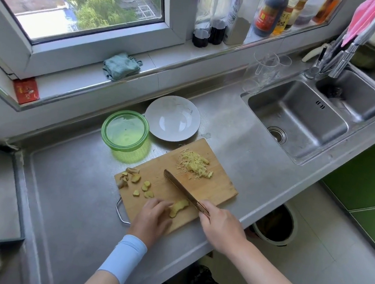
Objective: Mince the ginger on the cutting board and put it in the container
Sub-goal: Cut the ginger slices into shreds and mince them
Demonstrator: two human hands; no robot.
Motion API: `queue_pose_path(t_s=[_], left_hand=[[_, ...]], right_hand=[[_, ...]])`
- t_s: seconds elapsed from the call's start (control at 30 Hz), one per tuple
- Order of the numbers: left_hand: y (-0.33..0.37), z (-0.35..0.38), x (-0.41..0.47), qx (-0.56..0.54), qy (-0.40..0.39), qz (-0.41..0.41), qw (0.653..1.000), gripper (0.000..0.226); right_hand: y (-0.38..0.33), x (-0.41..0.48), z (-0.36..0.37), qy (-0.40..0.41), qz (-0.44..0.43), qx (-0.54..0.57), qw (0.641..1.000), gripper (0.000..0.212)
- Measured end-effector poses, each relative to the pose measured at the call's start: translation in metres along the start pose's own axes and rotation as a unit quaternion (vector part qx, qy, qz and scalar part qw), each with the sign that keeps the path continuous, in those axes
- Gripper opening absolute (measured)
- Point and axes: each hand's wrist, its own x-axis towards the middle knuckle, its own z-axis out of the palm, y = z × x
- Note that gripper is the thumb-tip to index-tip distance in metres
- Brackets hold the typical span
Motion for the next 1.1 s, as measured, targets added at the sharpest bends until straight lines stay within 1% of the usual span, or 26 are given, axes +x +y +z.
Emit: queue_pose_path(t_s=[0.17, 0.43, 0.5, 0.57, 0.6, 0.67, 0.7, 0.8, 0.93, 1.0, 1.1], left_hand=[[0.004, 0.005, 0.008, -0.003, 0.032, -0.019, 0.999, 0.038], [0.004, 0.005, 0.01, -0.015, 0.036, -0.007, 0.999, 0.035], [0.005, 0.003, 0.013, -0.002, 0.043, 0.023, 0.999, 0.032], [0.009, 0.004, 0.018, 0.012, 0.058, 0.09, 0.994, 0.019], [0.011, 0.006, 0.021, 0.027, 0.061, 0.127, 0.99, 0.017], [0.013, 0.012, 0.028, 0.065, 0.047, 0.175, 0.981, 0.021], [0.013, 0.015, 0.032, 0.083, 0.037, 0.181, 0.979, 0.023], [0.009, 0.02, 0.038, 0.128, 0.012, 0.175, 0.976, 0.03], [0.007, 0.022, 0.041, 0.152, -0.002, 0.159, 0.975, 0.03], [0.007, 0.024, 0.041, 0.158, -0.001, 0.157, 0.975, 0.029], [0.006, 0.025, 0.04, 0.165, 0.002, 0.159, 0.973, 0.031]], right_hand=[[-0.002, 0.001, -0.001, -0.001, -0.001, -0.004, 1.0, 0.032], [-0.001, -0.001, -0.001, 0.006, -0.006, 0.0, 1.0, 0.029], [-0.001, -0.001, 0.0, 0.007, -0.006, 0.0, 1.0, 0.03], [0.0, -0.001, 0.001, 0.008, -0.005, 0.0, 1.0, 0.031], [0.0, -0.001, 0.001, 0.009, -0.005, -0.001, 1.0, 0.031], [0.0, 0.0, 0.002, 0.009, -0.005, -0.005, 1.0, 0.029], [0.0, 0.0, 0.002, 0.01, -0.007, -0.008, 1.0, 0.028], [-0.002, 0.0, 0.004, 0.015, -0.005, -0.008, 1.0, 0.026], [-0.003, 0.0, 0.005, 0.018, 0.003, -0.005, 1.0, 0.026], [-0.003, -0.002, 0.006, 0.027, -0.009, -0.015, 0.999, 0.028], [-0.001, -0.011, 0.01, 0.062, -0.043, -0.061, 0.995, 0.031]])
